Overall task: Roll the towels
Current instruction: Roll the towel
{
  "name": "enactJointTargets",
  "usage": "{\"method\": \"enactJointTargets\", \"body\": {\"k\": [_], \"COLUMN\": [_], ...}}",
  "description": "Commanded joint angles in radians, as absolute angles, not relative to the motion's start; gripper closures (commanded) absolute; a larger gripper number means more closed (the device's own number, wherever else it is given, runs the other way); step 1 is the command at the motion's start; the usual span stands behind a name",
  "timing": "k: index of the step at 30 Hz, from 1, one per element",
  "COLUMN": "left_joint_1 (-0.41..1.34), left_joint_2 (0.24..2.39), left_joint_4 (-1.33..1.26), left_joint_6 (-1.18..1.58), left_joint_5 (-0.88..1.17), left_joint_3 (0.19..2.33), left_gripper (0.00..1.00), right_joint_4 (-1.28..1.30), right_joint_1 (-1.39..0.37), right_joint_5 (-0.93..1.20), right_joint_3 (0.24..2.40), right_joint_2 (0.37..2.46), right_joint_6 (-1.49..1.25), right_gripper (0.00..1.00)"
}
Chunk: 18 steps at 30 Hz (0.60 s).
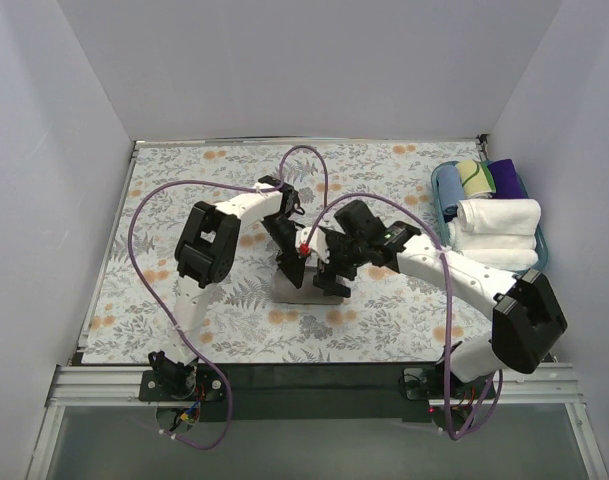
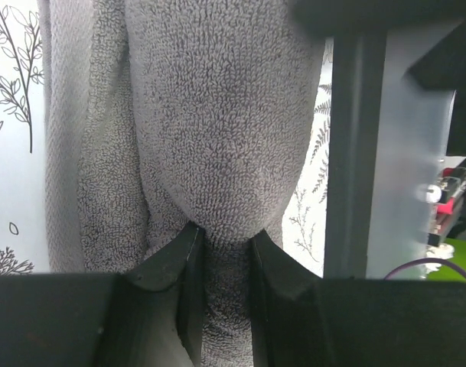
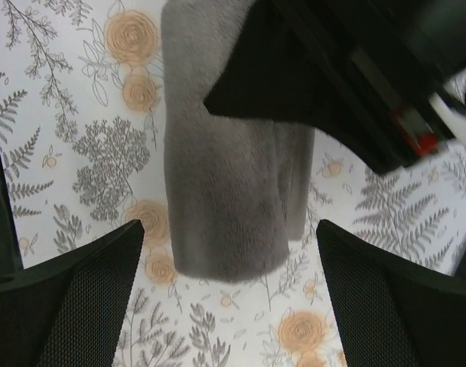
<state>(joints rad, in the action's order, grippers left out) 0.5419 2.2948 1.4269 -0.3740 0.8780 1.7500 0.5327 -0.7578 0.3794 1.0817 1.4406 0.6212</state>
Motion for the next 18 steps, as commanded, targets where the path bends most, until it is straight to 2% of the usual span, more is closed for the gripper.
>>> {"method": "enactJointTargets", "body": {"k": [1, 5, 7, 10, 11, 14, 15, 16, 17, 18], "left_joint_1": [0.558, 0.549, 0.545, 0.535, 0.534, 0.529, 0.526, 0.519, 0.508, 0.496], "left_joint_2": [2.444, 2.464, 2.462, 2.454, 2.456, 2.448, 2.442, 2.435, 2.396, 2.375], "left_joint_4": [1.273, 1.278, 1.263, 1.252, 1.252, 1.247, 1.244, 1.236, 1.206, 1.186], "left_joint_6": [-0.428, -0.42, -0.404, -0.393, -0.394, -0.39, -0.385, -0.376, -0.35, -0.333], "left_joint_5": [0.603, 0.598, 0.584, 0.595, 0.598, 0.617, 0.623, 0.626, 0.646, 0.661], "left_joint_3": [1.726, 1.762, 1.769, 1.77, 1.769, 1.763, 1.758, 1.756, 1.744, 1.737], "left_gripper": [0.99, 0.97, 0.96, 0.92, 0.91, 0.83, 0.8, 0.79, 0.77, 0.77], "right_joint_4": [0.393, 0.339, 0.328, 0.265, 0.256, 0.253, 0.256, 0.261, 0.276, 0.285], "right_joint_1": [-0.831, -0.861, -0.865, -0.864, -0.864, -0.865, -0.864, -0.864, -0.864, -0.862], "right_joint_5": [0.31, 0.307, 0.289, 0.244, 0.236, 0.235, 0.238, 0.248, 0.256, 0.264], "right_joint_3": [1.052, 1.008, 0.973, 0.907, 0.899, 0.881, 0.879, 0.879, 0.882, 0.884], "right_joint_2": [1.479, 1.534, 1.552, 1.552, 1.558, 1.586, 1.595, 1.6, 1.601, 1.603], "right_joint_6": [0.673, 0.696, 0.713, 0.721, 0.722, 0.73, 0.732, 0.73, 0.732, 0.732], "right_gripper": [0.18, 0.19, 0.26, 0.28, 0.32, 0.41, 0.59, 0.7, 0.9, 0.98]}}
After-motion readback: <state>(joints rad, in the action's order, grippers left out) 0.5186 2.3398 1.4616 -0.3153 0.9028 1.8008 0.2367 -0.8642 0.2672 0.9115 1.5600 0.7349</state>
